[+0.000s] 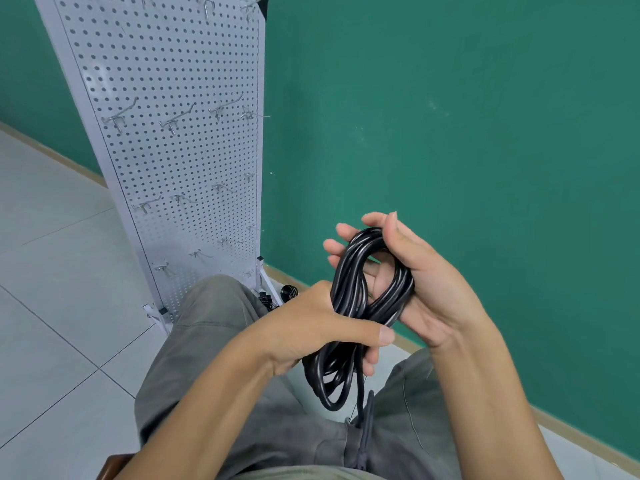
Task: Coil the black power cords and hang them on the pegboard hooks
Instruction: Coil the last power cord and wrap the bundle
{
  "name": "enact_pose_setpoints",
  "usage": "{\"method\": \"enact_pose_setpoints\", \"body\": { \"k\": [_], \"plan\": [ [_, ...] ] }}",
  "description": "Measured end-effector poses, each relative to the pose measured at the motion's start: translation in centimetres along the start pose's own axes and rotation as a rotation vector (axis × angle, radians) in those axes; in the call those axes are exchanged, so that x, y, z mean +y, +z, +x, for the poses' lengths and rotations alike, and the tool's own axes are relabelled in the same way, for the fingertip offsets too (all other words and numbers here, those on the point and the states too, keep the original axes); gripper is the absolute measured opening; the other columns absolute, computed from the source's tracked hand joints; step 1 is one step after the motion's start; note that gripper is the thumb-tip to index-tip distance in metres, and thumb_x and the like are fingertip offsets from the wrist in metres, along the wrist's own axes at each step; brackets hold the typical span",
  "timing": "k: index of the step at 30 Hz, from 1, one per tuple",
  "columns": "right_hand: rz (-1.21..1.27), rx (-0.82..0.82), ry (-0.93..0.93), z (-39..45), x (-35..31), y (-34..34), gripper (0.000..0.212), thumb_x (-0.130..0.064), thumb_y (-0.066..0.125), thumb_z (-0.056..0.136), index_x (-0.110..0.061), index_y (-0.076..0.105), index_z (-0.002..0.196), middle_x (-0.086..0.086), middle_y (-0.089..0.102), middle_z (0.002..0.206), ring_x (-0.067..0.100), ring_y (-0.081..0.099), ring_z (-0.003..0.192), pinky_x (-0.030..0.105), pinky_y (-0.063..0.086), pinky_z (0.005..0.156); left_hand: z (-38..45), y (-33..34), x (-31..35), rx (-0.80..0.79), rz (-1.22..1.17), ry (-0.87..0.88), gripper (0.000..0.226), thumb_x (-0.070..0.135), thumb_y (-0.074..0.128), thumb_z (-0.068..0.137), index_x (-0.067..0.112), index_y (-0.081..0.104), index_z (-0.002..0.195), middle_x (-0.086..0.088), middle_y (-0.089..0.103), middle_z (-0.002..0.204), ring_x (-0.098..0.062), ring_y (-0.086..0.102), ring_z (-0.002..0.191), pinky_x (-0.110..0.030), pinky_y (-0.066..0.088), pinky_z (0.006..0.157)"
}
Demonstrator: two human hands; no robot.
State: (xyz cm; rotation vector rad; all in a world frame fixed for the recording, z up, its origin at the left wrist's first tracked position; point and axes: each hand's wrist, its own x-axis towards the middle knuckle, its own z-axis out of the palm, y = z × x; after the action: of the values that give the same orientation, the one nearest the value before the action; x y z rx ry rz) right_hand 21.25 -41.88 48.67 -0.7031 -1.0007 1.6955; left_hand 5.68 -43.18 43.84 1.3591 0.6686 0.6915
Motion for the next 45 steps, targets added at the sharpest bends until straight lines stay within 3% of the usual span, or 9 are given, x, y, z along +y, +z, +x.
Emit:
{"method": "enact_pose_setpoints", "body": {
  "k": [7, 12, 19, 23, 29, 35, 39, 42, 45],
  "plan": [
    [0.164, -0.109, -0.037, 0.4, 0.6, 0.4, 0.017, -0.027, 0.051, 0.097, -0.011, 0.055, 0.097, 0.026, 0.066, 0.13, 0.04, 0.063, 0.124, 0.048, 0.047, 0.109, 0.1, -0.6, -0.7, -0.172, -0.195, 0.027, 0.008, 0.007, 0.06, 0.093, 0.004, 0.067, 0.092, -0.01, 0.065, 0.073, -0.037, 0.07, 0.086, -0.054, 0.051, 0.101],
    [0.187, -0.139, -0.049, 1.2, 1.2, -0.4, 0.023, -0.023, 0.051, 0.097, -0.005, 0.057, 0.111, 0.029, 0.062, 0.133, 0.04, 0.06, 0.128, 0.047, 0.046, 0.11, 0.1, -0.3, -1.1, -0.225, -0.264, -0.019, 0.012, 0.012, 0.056, 0.097, 0.001, 0.058, 0.101, -0.005, 0.059, 0.07, -0.023, 0.064, 0.063, -0.04, 0.06, 0.073],
    [0.065, -0.08, 0.053, 3.4, 2.7, -1.1, 0.073, -0.058, 0.039, 0.099, -0.004, 0.044, 0.148, 0.021, 0.058, 0.142, 0.035, 0.058, 0.129, 0.046, 0.052, 0.102, 0.8, -1.2, -1.9, 0.047, -0.383, 0.015, 0.021, 0.024, 0.063, 0.101, 0.004, 0.06, 0.103, 0.002, 0.037, 0.063, -0.011, 0.039, 0.048, -0.028, 0.047, 0.052],
    [-0.025, -0.136, 0.219, 3.4, 5.9, -0.4, 0.081, -0.078, 0.029, 0.092, -0.009, 0.053, 0.126, 0.011, 0.065, 0.098, 0.026, 0.055, 0.076, 0.034, 0.049, 0.066, 0.8, -3.3, -1.5, 0.307, -0.481, 0.116, 0.018, 0.028, 0.062, 0.099, 0.011, 0.061, 0.093, 0.004, 0.036, 0.061, -0.01, 0.036, 0.048, -0.025, 0.041, 0.049],
    [-0.536, -0.257, 0.346, 2.9, 9.8, 0.5, 0.097, -0.083, 0.016, 0.088, -0.011, 0.055, 0.141, 0.011, 0.07, 0.128, 0.03, 0.066, 0.121, 0.048, 0.041, 0.115, -0.2, -7.1, -0.5, 0.749, -0.55, 0.277, 0.02, 0.026, 0.056, 0.105, 0.011, 0.06, 0.093, 0.006, 0.037, 0.06, -0.009, 0.036, 0.048, -0.023, 0.04, 0.049],
    [-0.89, -0.219, 0.298, 2.0, 10.2, 0.7, 0.055, -0.054, 0.042, 0.103, -0.01, 0.076, 0.098, 0.006, 0.079, 0.093, 0.013, 0.072, 0.102, 0.042, 0.05, 0.106, -1.0, -9.9, -0.6, 1.12, -0.63, 0.396, 0.022, 0.024, 0.057, 0.106, 0.011, 0.058, 0.088, 0.006, 0.042, 0.058, -0.01, 0.038, 0.048, -0.025, 0.041, 0.05],
    [-1.106, -0.221, 0.118, 1.8, 9.9, 1.8, 0.032, -0.021, 0.055, 0.104, -0.01, 0.068, 0.077, -0.006, 0.07, 0.073, 0.007, 0.059, 0.068, 0.028, 0.05, 0.077, -1.2, -10.9, -1.6, 1.314, -0.523, 0.425, 0.022, 0.022, 0.058, 0.104, 0.012, 0.062, 0.086, 0.005, 0.046, 0.059, -0.012, 0.042, 0.051, -0.032, 0.043, 0.057],
    [-1.158, -0.192, 0.034, 1.6, 8.5, 2.6, 0.022, -0.02, 0.056, 0.103, -0.02, 0.075, 0.092, -0.009, 0.066, 0.075, 0.003, 0.055, 0.069, 0.026, 0.049, 0.079, -0.8, -10.7, -2.2, 1.345, -0.421, 0.427, 0.025, 0.021, 0.057, 0.105, 0.011, 0.059, 0.082, 0.004, 0.046, 0.058, -0.014, 0.041, 0.05, -0.033, 0.044, 0.056],
    [-1.191, -0.233, -0.014, 1.2, 6.7, 3.2, 0.021, -0.023, 0.054, 0.104, -0.027, 0.075, 0.106, -0.001, 0.073, 0.086, 0.031, 0.063, 0.08, 0.047, 0.055, 0.086, -0.1, -9.7, -2.7, 1.325, -0.371, 0.393, 0.025, 0.022, 0.057, 0.105, 0.011, 0.058, 0.082, 0.004, 0.047, 0.057, -0.016, 0.041, 0.05, -0.034, 0.045, 0.056]
  ]
}}
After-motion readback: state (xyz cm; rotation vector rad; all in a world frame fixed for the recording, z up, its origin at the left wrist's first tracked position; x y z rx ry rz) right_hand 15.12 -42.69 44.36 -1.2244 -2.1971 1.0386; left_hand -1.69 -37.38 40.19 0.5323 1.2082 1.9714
